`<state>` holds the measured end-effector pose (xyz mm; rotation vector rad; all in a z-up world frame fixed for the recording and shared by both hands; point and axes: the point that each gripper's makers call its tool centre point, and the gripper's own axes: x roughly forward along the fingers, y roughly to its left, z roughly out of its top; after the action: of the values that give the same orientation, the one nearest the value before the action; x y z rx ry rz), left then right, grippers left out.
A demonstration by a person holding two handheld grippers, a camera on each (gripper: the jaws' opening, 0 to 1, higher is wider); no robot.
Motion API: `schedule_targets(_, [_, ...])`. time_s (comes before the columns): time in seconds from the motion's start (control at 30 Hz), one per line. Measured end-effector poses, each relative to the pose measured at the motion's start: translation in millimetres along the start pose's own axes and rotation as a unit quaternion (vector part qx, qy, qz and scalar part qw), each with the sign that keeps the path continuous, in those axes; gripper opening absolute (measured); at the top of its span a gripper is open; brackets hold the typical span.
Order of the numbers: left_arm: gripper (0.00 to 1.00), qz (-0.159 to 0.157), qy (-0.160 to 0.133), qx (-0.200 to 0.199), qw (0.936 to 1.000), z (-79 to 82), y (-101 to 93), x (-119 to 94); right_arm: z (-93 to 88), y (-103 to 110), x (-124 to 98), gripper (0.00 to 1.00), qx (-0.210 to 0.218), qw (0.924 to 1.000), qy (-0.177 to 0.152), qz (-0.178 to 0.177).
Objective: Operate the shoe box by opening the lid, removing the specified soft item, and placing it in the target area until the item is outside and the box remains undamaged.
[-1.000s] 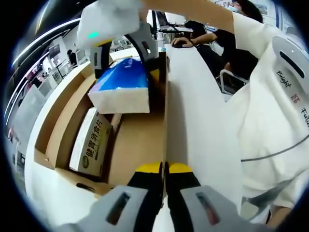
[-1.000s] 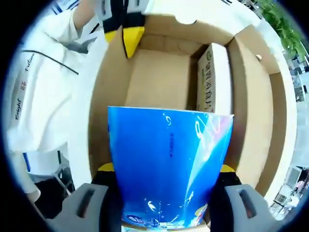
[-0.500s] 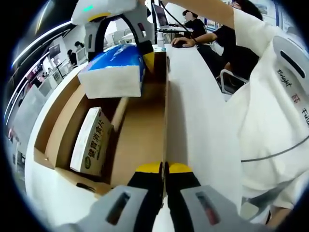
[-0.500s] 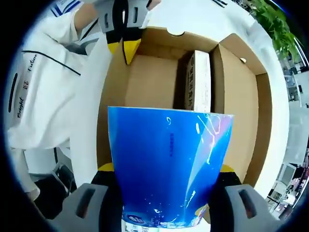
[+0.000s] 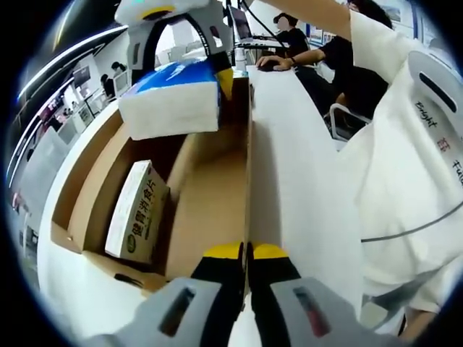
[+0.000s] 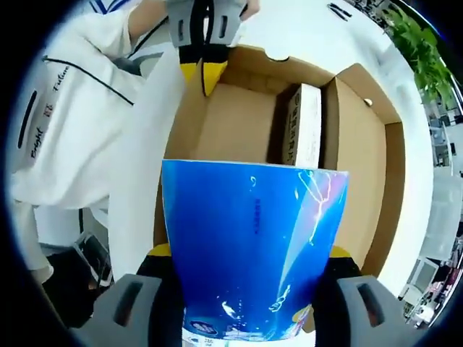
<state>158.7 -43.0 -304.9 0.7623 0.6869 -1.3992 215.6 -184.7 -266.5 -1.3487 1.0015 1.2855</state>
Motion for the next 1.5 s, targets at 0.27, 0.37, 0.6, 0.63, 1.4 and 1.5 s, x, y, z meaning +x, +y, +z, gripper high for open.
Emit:
schedule_targets(0.27, [0.01, -0.001, 0.001, -0.001, 1.0000, -0.1, 0.4, 0.3, -13.2, 0.9, -14.1, 0.71, -0.010, 0.9998, 0.018, -0.004])
schedule_targets(0.37, [0.01, -0.001, -0.001, -0.001, 1.0000, 0.0, 0.6, 0.2, -14.7, -1.4, -18.8, 0.71, -0.004, 0.9997, 0.013, -0.018])
schedule_targets(0.6, [0.01, -0.001, 0.000, 0.000, 1.0000, -0.1, 0.5, 0.4, -12.5, 0.9, -28.8, 0.70, 0.003, 0.9999, 0.005, -0.013])
schedule_targets(0.63, [0.01, -0.001, -0.001, 0.000, 1.0000, 0.0, 0.5, 0.4, -14.2, 2.0, -31.2, 0.70, 0.000, 0.9999, 0.011, -0.013])
schedule_targets(1.4, [0.01, -0.001, -0.002, 0.001, 1.0000, 0.1, 0.8, 0.4, -30.1, 0.8, -45.1, 0.70, 0.017, 0.9993, 0.024, -0.021])
schedule_targets(1.5, [0.01, -0.001, -0.002, 0.001, 1.0000, 0.2, 0.7, 0.4, -32.1, 7.6, -45.3, 0.70, 0.012, 0.9996, 0.022, -0.014])
